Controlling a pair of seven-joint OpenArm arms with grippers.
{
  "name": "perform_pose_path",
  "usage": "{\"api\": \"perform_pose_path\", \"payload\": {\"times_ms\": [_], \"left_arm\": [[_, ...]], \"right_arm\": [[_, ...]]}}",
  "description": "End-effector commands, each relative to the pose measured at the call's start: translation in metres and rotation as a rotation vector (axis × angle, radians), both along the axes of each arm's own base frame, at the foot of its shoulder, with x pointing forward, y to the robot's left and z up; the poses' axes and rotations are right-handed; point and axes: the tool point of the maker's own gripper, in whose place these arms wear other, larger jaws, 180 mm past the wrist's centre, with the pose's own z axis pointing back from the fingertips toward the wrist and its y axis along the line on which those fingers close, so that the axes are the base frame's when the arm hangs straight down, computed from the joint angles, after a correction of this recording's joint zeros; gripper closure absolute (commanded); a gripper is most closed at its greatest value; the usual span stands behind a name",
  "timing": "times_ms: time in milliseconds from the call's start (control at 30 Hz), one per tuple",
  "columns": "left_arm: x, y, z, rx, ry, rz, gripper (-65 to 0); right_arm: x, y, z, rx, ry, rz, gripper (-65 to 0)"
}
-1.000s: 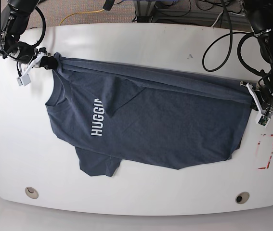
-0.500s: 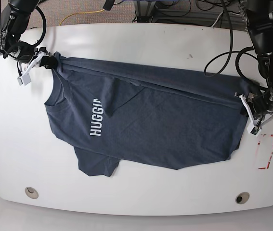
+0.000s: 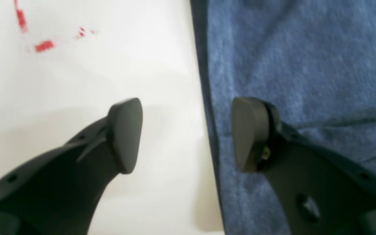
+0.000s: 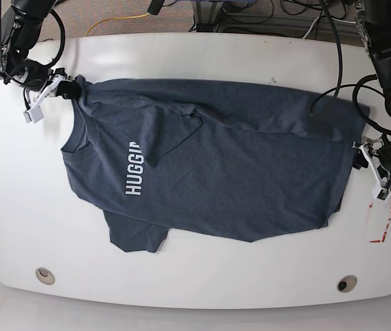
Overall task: Fold the T-shirt properly
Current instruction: 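Regrasp the shirt's shoulder with the left gripper and pull it taut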
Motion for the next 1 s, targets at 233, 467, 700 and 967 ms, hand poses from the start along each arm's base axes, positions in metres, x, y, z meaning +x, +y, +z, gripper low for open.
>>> {"api": "perform_pose_path", "payload": {"times_ms": [233,467,700,967], "left_arm": [[-0.011,-0.006,0.022,0.043,-0.088,-0.033,-39.6],[-0.041,-0.042,-0.015,-0.035,-0.036,-0.044,-38.5],[-0.058,-0.059,-0.037,-0.082,0.003,-0.044,-37.8],[-0.086,-0.043,-0.065,-0.093,0.077,-0.018,-37.8]], "right_arm": [[0.018,-0.004,0.038,-0.081,-0.128,0.048,-0.8],[0.016,-0.004,0.040,-0.093,-0.132,0.055,-0.8],[0.010,-0.005,0.035,-0.093,-0.113,0.050,-0.8],[-0.001,-0.013,0.018,-0.067,-0.047,0.023,-0.8]]}}
